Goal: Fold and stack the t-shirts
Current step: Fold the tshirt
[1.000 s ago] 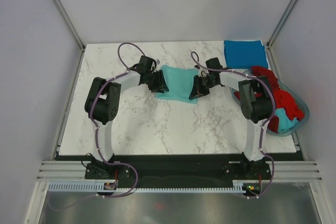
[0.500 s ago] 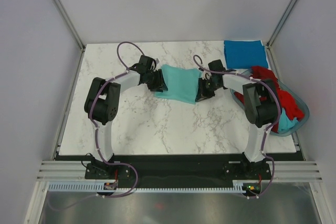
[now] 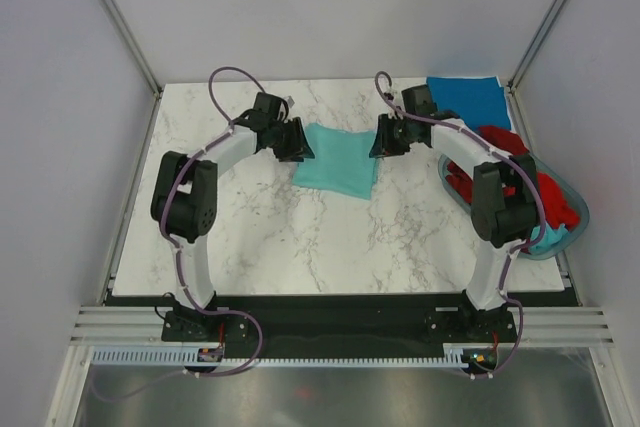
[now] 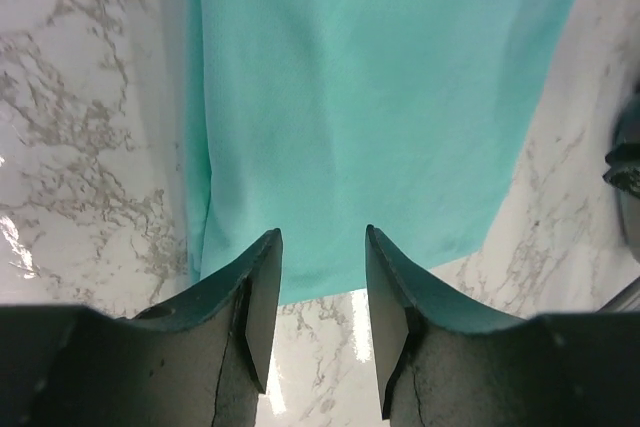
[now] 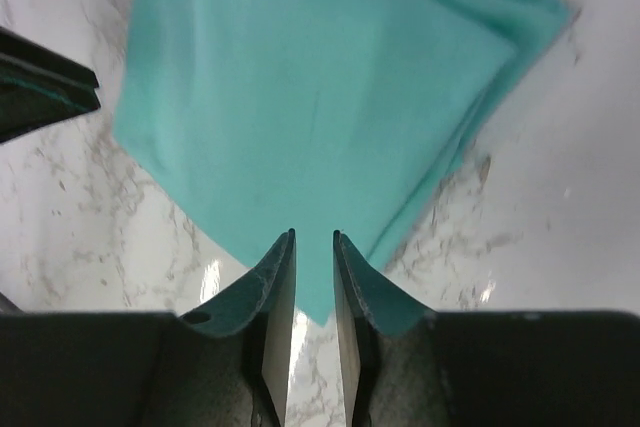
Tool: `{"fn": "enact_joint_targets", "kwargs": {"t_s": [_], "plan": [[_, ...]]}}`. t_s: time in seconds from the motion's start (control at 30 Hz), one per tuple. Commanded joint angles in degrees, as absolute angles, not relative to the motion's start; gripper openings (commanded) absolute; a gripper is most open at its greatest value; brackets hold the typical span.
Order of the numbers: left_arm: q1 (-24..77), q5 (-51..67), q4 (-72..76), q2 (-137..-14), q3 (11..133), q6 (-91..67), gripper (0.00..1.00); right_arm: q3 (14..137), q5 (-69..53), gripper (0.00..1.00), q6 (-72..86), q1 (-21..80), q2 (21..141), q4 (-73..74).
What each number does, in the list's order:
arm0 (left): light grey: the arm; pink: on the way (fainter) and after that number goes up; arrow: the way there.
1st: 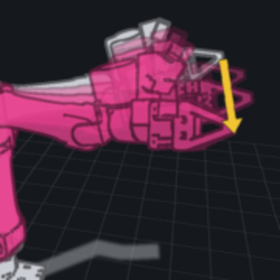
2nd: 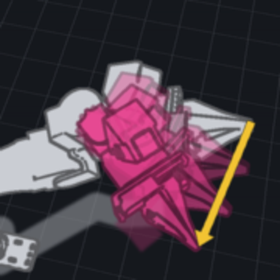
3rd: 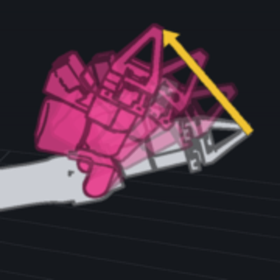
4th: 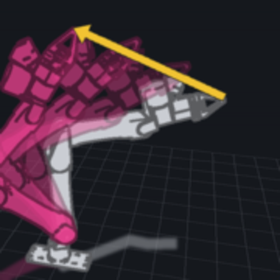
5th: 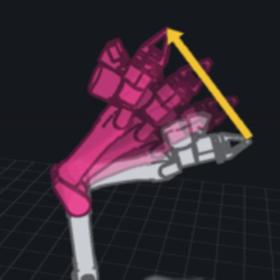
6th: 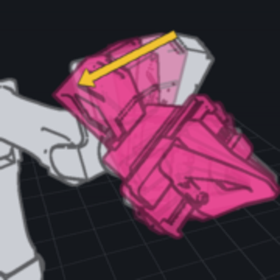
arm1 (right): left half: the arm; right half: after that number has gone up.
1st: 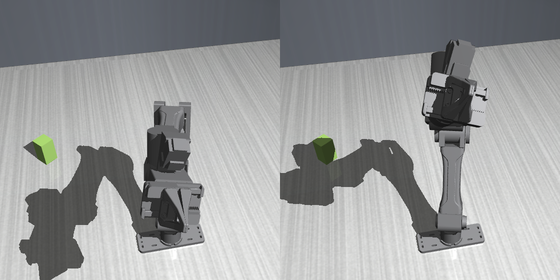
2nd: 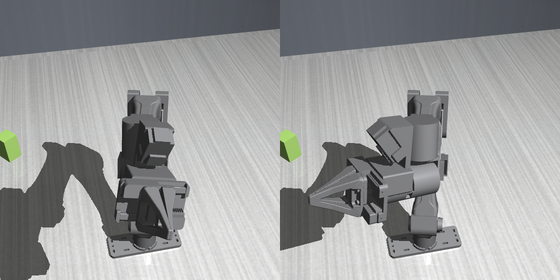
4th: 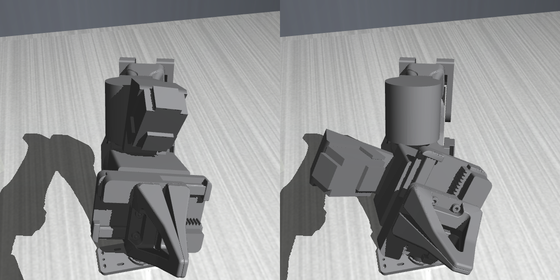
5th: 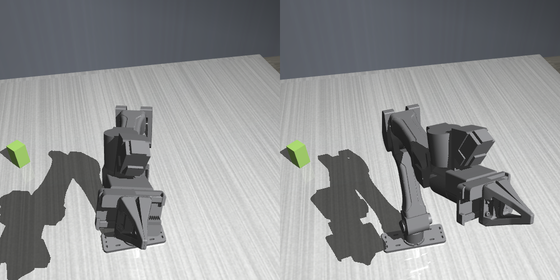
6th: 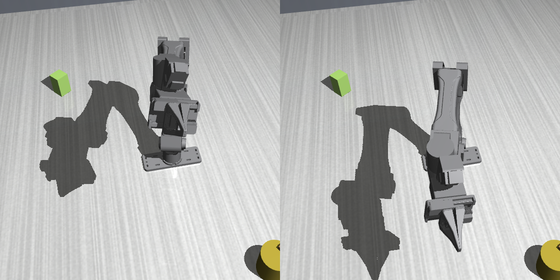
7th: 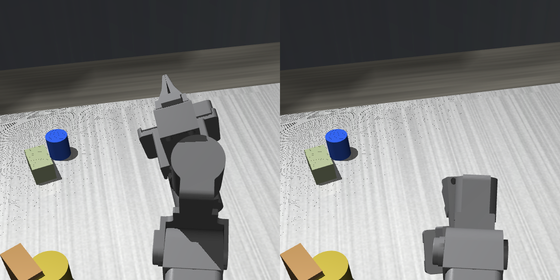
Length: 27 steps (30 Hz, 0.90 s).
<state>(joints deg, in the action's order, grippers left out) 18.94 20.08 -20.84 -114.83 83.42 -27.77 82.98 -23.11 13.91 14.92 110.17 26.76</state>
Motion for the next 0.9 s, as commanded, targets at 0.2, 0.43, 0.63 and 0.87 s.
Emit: {"fn": "enact_joint_targets", "kwargs": {"t_s": [0.2,0.43,0.63,0.87], "plan": [[18.0,26.3,-20.0,-126.5,102.8,-25.8,0.47,99.3,-24.8,0.29,16.6,13.8,122.1,23.5],[15.8,24.2,-20.0,-135.7,109.4,-26.1,0.47,101.6,-15.1,0.23,17.6,11.7,129.9,22.9],[12.8,31.1,-19.9,-137.3,113.5,-28.1,0.47,96.8,-18.7,0.28,19.2,11.0,126.2,16.3],[10.7,37.8,-20.0,-126.5,110.3,-29.0,0.49,96.9,-21.8,0.47,18.5,10.9,119.7,17.2]]}}
